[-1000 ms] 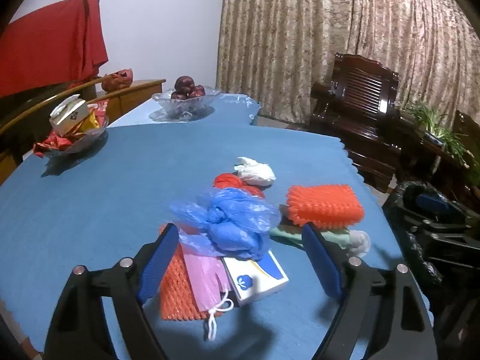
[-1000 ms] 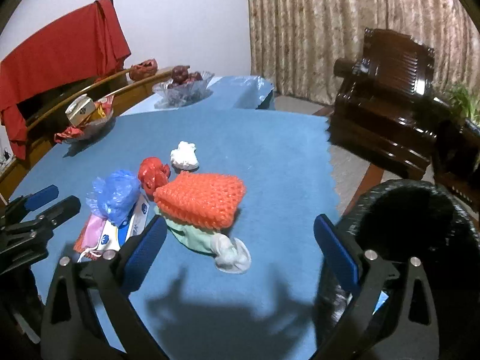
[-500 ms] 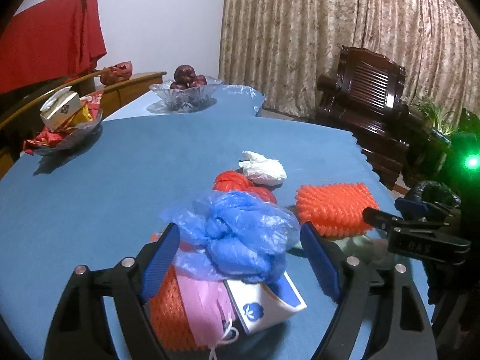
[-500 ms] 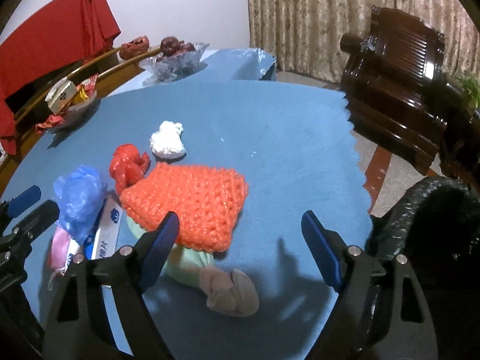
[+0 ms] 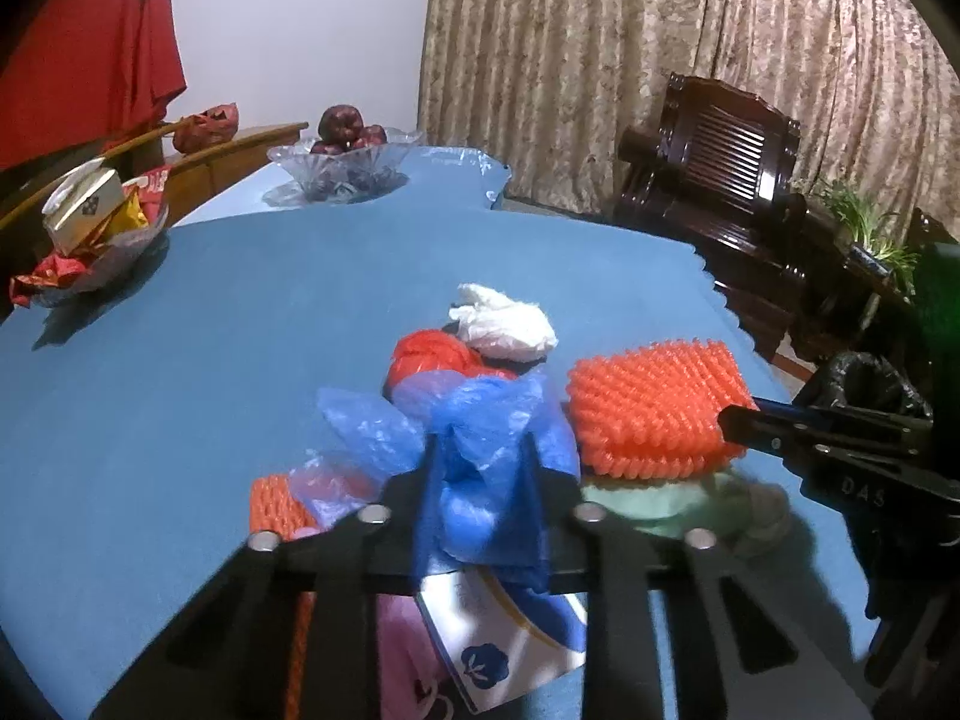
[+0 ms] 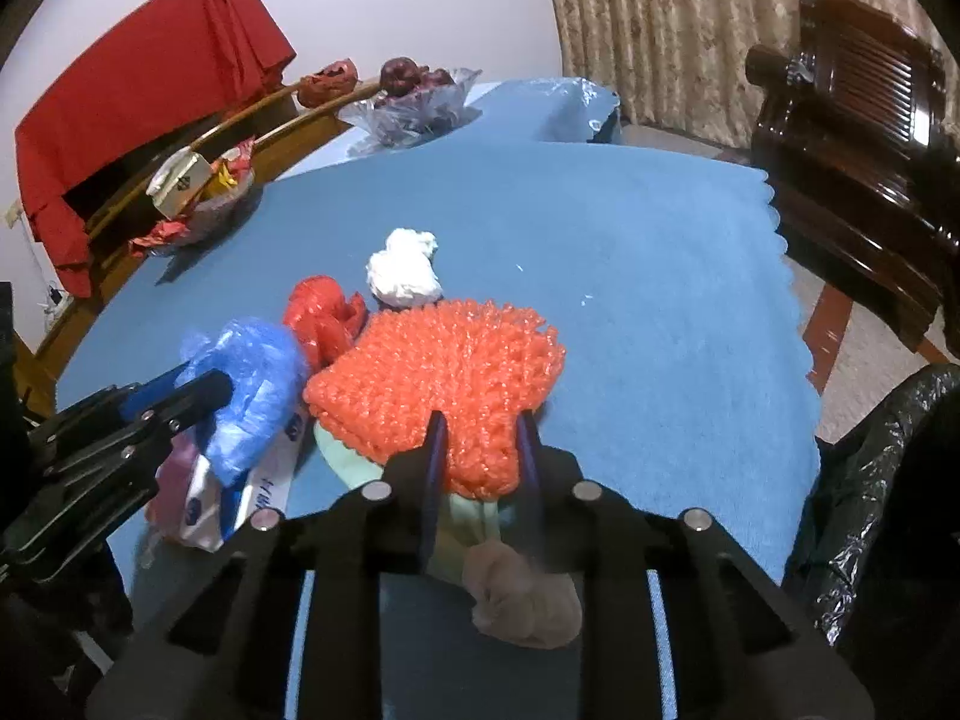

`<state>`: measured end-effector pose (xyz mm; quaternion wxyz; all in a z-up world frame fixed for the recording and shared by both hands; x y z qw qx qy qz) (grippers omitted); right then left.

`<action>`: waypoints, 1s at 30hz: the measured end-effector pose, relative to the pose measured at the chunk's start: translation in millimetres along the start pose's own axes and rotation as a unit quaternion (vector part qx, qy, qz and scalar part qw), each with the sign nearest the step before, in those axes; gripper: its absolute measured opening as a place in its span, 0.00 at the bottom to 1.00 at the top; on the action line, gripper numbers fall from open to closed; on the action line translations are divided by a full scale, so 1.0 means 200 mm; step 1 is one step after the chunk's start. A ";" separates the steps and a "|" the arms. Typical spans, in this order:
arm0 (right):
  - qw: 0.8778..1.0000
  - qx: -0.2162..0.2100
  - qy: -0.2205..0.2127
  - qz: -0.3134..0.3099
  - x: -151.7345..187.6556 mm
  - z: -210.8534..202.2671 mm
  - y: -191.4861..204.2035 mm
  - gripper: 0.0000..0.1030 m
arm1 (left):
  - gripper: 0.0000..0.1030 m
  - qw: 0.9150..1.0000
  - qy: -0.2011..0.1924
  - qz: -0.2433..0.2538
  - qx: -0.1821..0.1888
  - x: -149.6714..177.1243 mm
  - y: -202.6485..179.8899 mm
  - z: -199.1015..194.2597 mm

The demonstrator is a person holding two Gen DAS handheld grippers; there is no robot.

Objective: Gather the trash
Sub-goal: 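Grasp the orange mesh pad with the right tool while the left tool grasps the blue plastic bag, then carry mesh pad and blue bag over the bin and open both tools to drop them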

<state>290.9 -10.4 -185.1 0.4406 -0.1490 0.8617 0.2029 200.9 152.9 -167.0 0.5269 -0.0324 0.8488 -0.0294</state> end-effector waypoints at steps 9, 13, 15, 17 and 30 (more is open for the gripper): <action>0.999 -0.002 -0.047 -0.012 -0.10 -0.18 0.04 0.17 | 0.05 1.000 -0.022 -0.002 0.014 -0.09 -0.05 -0.08; 0.998 0.003 -0.065 -0.015 -0.14 -0.26 0.04 0.17 | 0.05 0.999 -0.037 -0.006 0.018 -0.14 -0.06 -0.15; 0.997 0.007 -0.073 -0.017 -0.16 -0.31 0.04 0.17 | 0.05 0.999 -0.045 -0.006 0.021 -0.17 -0.07 -0.18; 0.997 0.011 -0.080 -0.020 -0.17 -0.35 0.04 0.17 | 0.05 0.998 -0.052 -0.003 0.024 -0.20 -0.09 -0.22; 0.991 0.044 -0.120 -0.025 -0.20 -0.68 -0.03 0.17 | 0.05 0.996 -0.069 0.006 0.060 -0.29 -0.30 -0.34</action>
Point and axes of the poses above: each gripper's, at about its wrist camera, not at the fingertips, and z roughly the way its jaws point, y to its left, x to its underside, the point moved 3 cm from there along z, roughly the way its jaws point, and after that the axes turned 14 degrees about -y, right-handed, at the moved point
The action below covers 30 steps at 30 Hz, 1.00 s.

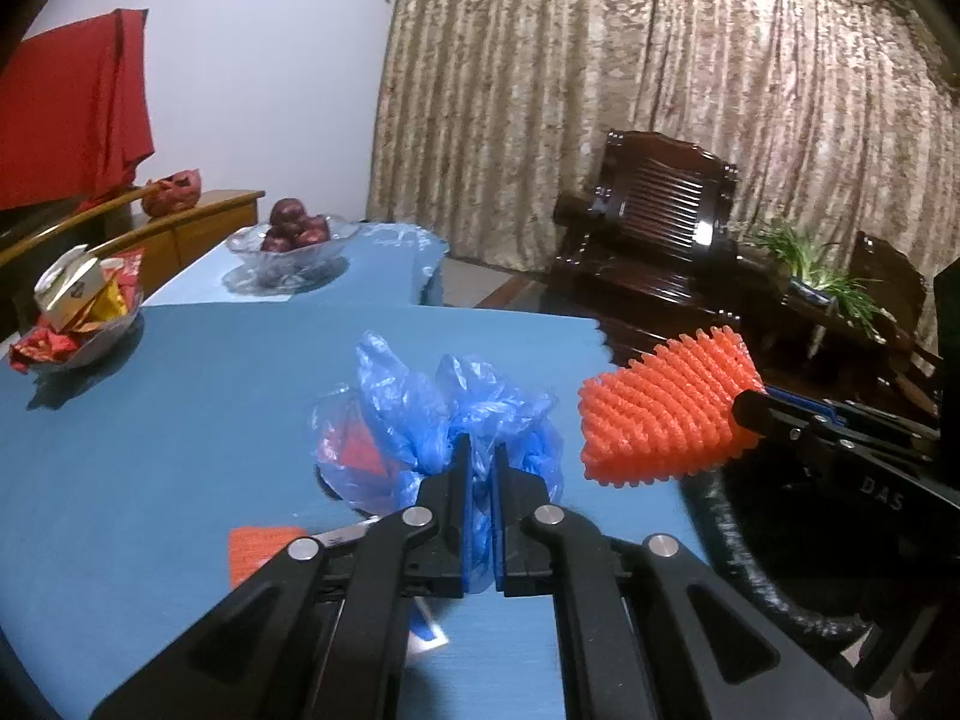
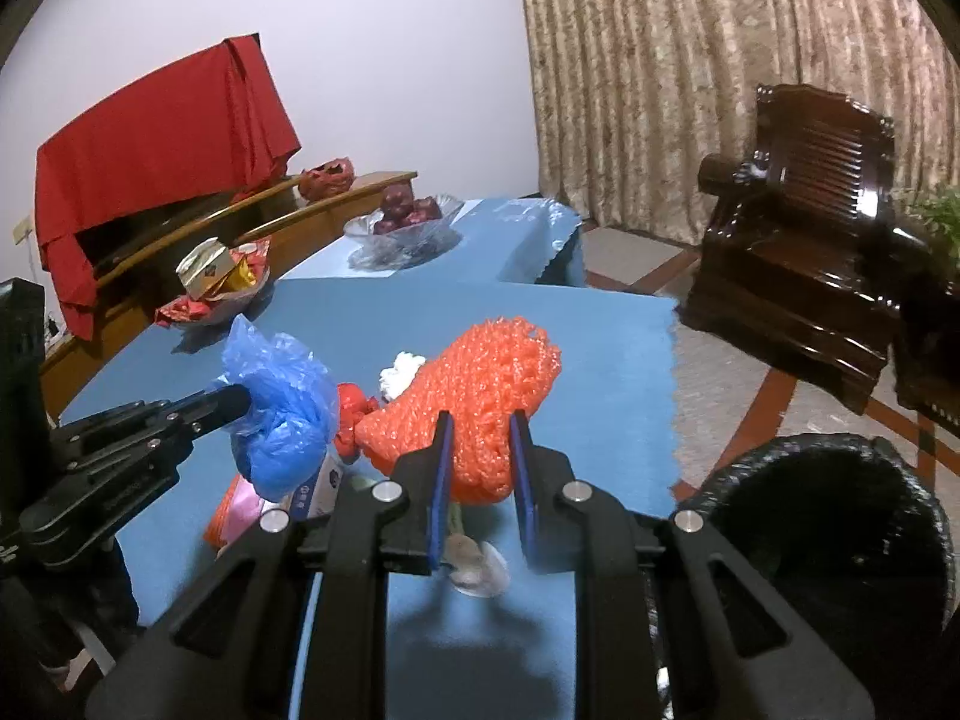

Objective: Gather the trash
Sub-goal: 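Carry mesh pad and blue bag over the bin and open both tools to drop them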

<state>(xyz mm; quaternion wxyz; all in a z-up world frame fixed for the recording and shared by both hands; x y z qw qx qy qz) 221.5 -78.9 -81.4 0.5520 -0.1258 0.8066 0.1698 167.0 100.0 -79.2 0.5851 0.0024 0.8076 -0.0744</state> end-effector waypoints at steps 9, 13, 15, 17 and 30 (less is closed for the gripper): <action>0.999 0.040 -0.018 0.001 -0.03 -0.22 -0.16 0.17 | 0.05 0.999 -0.004 0.008 0.038 -0.03 -0.22 -0.02; 0.998 0.064 -0.024 0.002 -0.02 -0.32 -0.25 0.17 | 0.05 0.998 -0.004 0.012 0.059 -0.04 -0.33 -0.01; 0.997 0.075 -0.026 0.002 -0.02 -0.37 -0.29 0.17 | 0.05 0.998 -0.004 0.014 0.069 -0.04 -0.39 0.00; 0.996 0.087 -0.026 0.001 -0.01 -0.41 -0.33 0.17 | 0.05 0.997 -0.003 0.016 0.081 -0.04 -0.45 0.01; 0.983 0.181 -0.018 0.023 0.14 -0.73 -0.70 0.17 | 0.05 0.985 0.025 0.036 0.167 0.05 -0.92 0.11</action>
Point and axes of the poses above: each gripper's, at about its wrist camera, not at the fingertips, and z roughly the way its jaws point, y to its left, x to its underside, the point moved 3 cm from there along z, roughly the way its jaws point, and after that the axes turned 14 degrees about -y, right-handed, at the moved point
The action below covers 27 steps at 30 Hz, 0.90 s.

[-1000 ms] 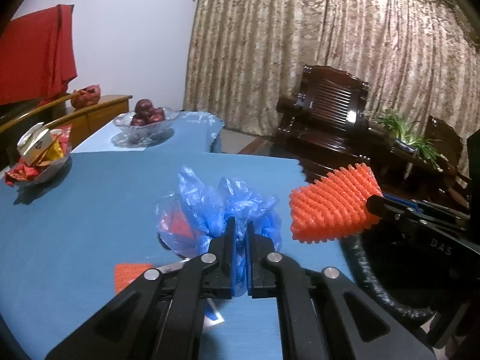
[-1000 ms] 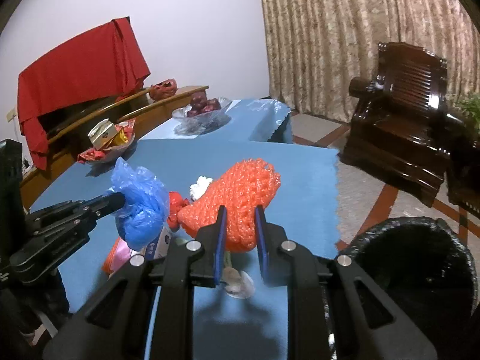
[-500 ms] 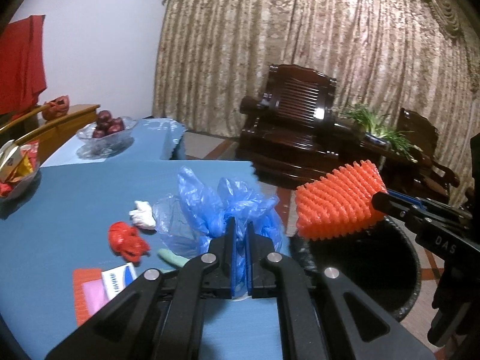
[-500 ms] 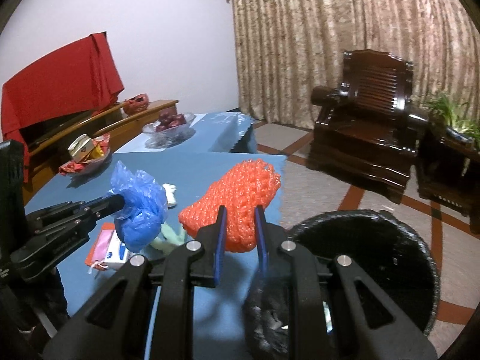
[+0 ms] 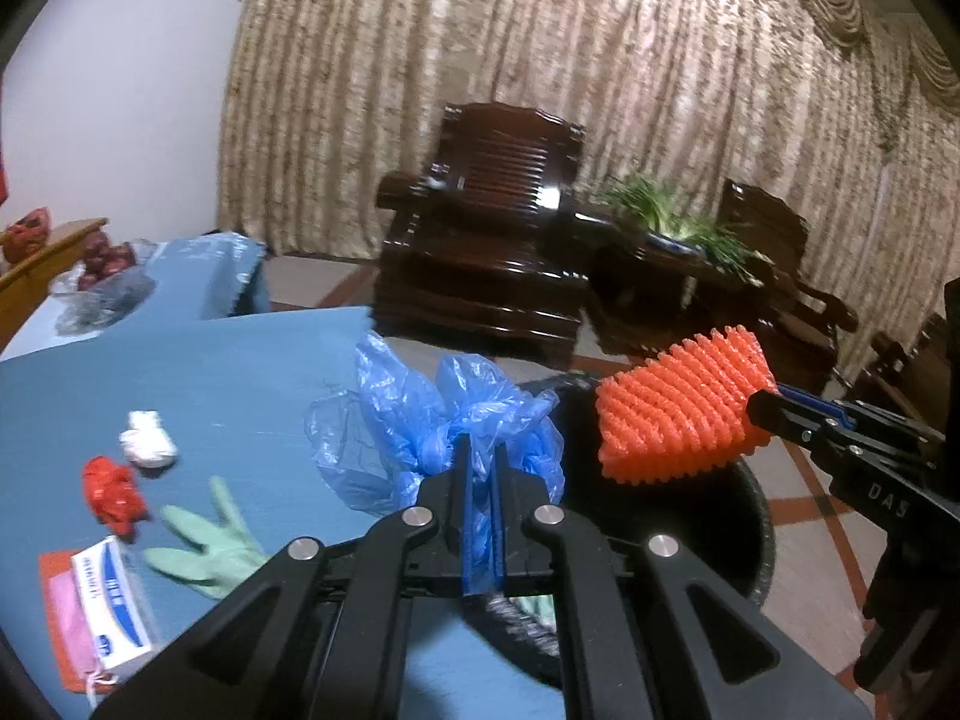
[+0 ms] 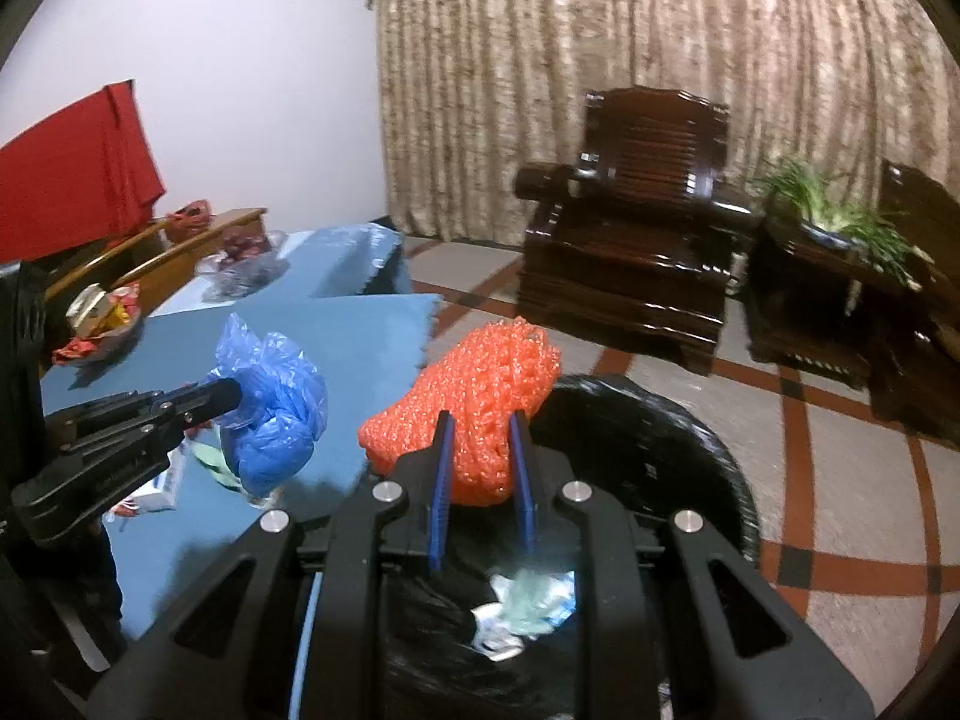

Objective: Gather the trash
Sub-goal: 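Carry mesh pad and blue bag over the bin and open both tools to drop them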

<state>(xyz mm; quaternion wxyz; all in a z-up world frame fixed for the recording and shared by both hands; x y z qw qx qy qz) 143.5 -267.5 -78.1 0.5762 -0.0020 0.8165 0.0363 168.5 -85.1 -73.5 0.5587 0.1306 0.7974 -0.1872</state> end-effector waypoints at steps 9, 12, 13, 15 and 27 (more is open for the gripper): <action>0.999 0.041 0.017 0.016 0.12 -0.01 -0.20 0.17 | 0.05 0.999 0.024 0.021 0.038 0.06 -0.23 0.18; 0.998 0.049 0.022 0.019 0.15 0.01 -0.26 0.17 | 0.05 0.998 0.030 0.027 0.047 0.08 -0.30 0.24; 0.998 0.051 0.024 0.019 0.16 0.01 -0.27 0.17 | 0.05 0.998 0.032 0.029 0.049 0.09 -0.31 0.24; 0.998 0.056 0.028 0.021 0.18 0.02 -0.30 0.17 | 0.05 0.997 0.037 0.033 0.053 0.09 -0.33 0.28; 0.994 0.087 0.060 0.021 0.30 0.12 -0.40 0.43 | 0.41 0.994 0.070 0.024 0.082 0.17 -0.36 0.40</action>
Point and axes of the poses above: each gripper's, at about its wrist camera, not at the fingertips, and z roughly the way its jaws point, y to its left, x to its underside, the point moved 3 cm from there along z, roughly the way its jaws point, and after that the axes turned 14 degrees about -y, right-handed, at the moved point
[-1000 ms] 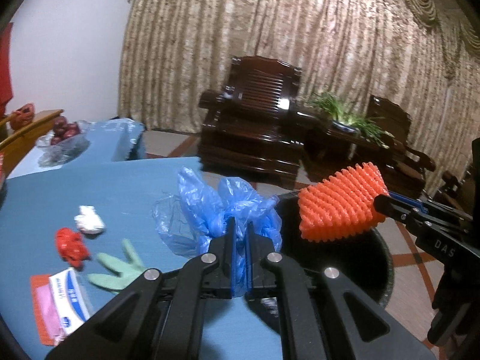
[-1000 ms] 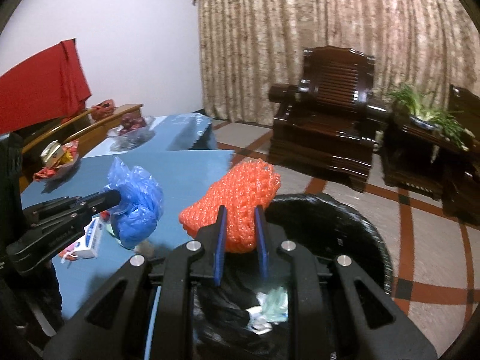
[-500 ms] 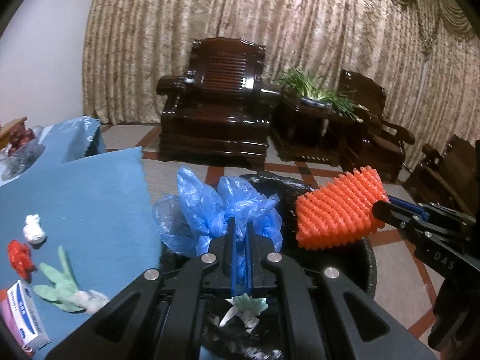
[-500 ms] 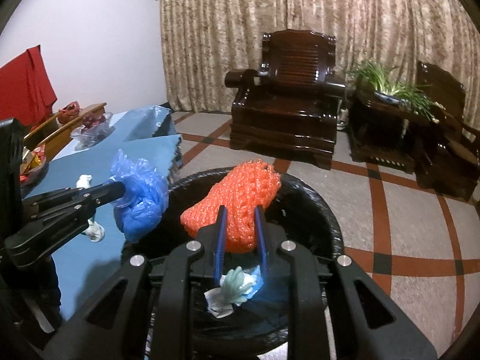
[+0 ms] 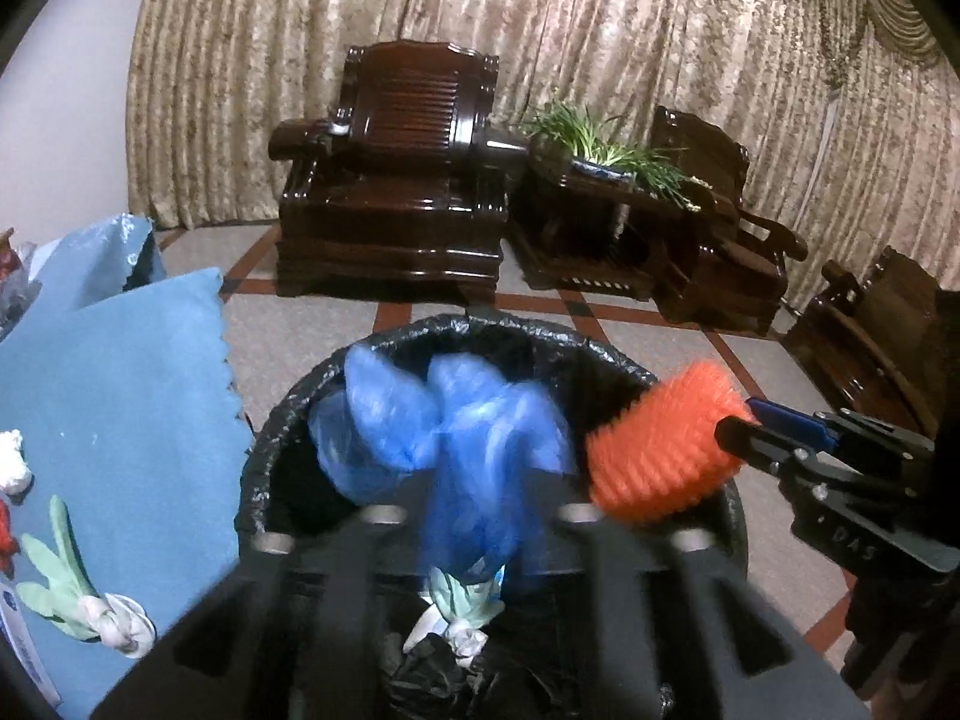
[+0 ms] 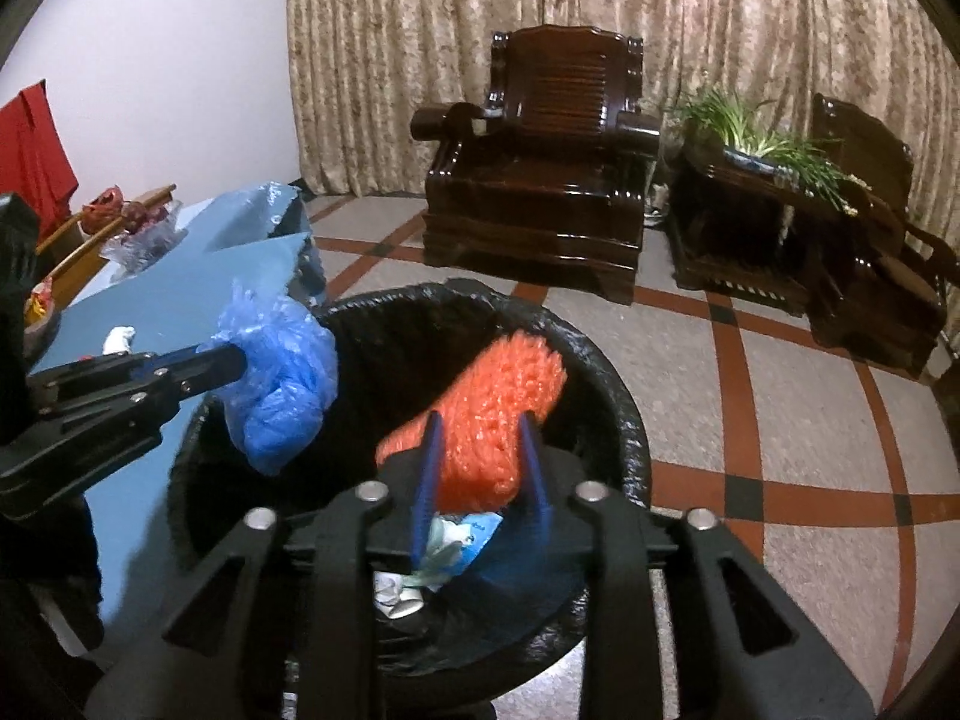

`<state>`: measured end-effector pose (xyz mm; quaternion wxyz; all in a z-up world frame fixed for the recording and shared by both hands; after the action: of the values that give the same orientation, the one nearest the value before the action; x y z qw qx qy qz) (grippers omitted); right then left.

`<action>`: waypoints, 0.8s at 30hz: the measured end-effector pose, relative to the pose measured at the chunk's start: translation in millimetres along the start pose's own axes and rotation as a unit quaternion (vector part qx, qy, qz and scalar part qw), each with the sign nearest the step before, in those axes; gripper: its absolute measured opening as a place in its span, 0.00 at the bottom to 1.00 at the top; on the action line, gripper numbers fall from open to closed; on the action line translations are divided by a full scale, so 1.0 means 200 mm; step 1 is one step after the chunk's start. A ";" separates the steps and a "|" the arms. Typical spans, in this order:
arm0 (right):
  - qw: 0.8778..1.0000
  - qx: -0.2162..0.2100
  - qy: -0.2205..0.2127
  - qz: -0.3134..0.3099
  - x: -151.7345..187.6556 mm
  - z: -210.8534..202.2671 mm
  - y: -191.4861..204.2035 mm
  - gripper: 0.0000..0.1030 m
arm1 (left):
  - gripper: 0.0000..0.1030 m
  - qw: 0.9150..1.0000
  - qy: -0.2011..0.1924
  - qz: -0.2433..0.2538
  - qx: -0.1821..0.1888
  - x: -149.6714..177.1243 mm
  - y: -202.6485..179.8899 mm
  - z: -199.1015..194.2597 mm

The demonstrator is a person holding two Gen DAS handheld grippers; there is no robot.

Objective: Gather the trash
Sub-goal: 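Carry mesh pad and blue bag over the bin and open both tools to drop them, then move both tools back over the remaining trash on the table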

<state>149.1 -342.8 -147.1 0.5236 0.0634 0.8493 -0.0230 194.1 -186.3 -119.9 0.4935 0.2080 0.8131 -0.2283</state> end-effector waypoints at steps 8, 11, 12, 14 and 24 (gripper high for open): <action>1.000 0.009 -0.022 0.010 0.01 -0.06 0.01 0.89 | 0.65 1.000 -0.012 -0.010 -0.010 -0.01 0.07 -0.08; 0.999 0.000 -0.029 0.023 -0.02 -0.10 0.03 0.92 | 0.76 0.999 -0.028 -0.014 -0.029 -0.02 0.12 -0.17; 0.999 -0.005 -0.031 0.024 -0.03 -0.12 0.05 0.92 | 0.78 0.999 -0.033 -0.017 -0.034 -0.03 0.14 -0.21; 0.999 -0.013 -0.038 0.023 -0.06 -0.15 0.10 0.92 | 0.81 0.998 -0.043 -0.021 -0.048 -0.03 0.18 -0.28; 0.995 -0.087 -0.058 0.005 -0.15 -0.20 0.45 0.93 | 0.85 0.989 -0.058 -0.037 -0.133 0.04 0.46 -0.65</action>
<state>139.0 -252.2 -100.0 0.5754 0.0204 0.8161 0.0499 151.4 -36.4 -89.0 0.5540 0.0968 0.8136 -0.1477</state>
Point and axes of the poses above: each gripper's, at about its wrist camera, not at the fingertips, and z roughly the way its jaws point, y to its left, x to its underside, the point moved 3 cm from there along z, roughly the way its jaws point, and after that the axes turned 14 degrees about -y, right-handed, at the moved point
